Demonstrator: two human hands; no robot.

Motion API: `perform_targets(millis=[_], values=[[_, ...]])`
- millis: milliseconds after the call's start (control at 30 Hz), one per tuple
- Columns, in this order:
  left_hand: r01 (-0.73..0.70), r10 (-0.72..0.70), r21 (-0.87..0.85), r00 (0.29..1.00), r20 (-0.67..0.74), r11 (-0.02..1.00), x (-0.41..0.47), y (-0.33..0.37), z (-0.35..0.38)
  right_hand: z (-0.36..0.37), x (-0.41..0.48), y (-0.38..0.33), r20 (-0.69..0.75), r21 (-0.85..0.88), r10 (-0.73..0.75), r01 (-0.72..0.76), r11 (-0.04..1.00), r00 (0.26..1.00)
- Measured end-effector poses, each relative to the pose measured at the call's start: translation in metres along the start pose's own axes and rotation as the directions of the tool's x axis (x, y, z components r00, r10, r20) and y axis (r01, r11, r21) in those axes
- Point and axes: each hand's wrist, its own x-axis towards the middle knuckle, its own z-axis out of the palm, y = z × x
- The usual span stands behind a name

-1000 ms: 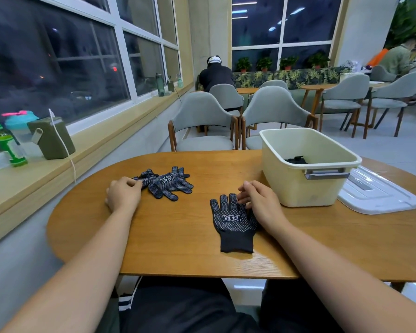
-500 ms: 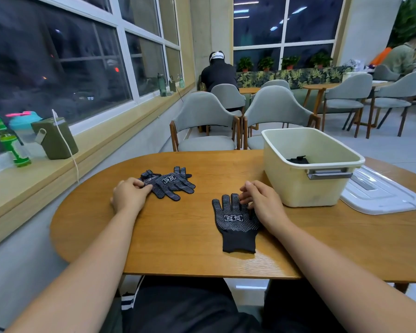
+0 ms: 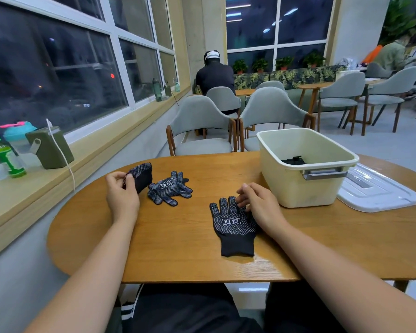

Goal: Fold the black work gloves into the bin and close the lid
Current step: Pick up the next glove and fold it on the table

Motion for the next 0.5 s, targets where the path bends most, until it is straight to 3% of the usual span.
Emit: perform_targets(millis=[133,267,400,500], values=[[0.024,-0.013,-0.153,0.997,0.073,0.988,-0.016,0.021,0.007,-0.001,-0.001,-0.001,0.002,0.013,-0.005,0.005,1.000,1.000],[0.191,-0.088,-0.379,0.958,0.273,0.905,-0.033,0.054,0.020,-0.002,-0.005,-0.007,0.010,0.031,-0.015,0.014,0.999,1.000],[0.282,-0.084,-0.296,0.838,0.539,0.913,-0.050,0.078,0.033,-0.003,-0.015,-0.015,0.068,-0.047,-0.116,0.120,0.992,0.991],[0.235,-0.072,-0.173,0.765,0.640,0.956,-0.067,0.092,0.046,-0.002,-0.021,-0.018,0.110,-0.151,-0.243,0.258,0.954,0.964]])
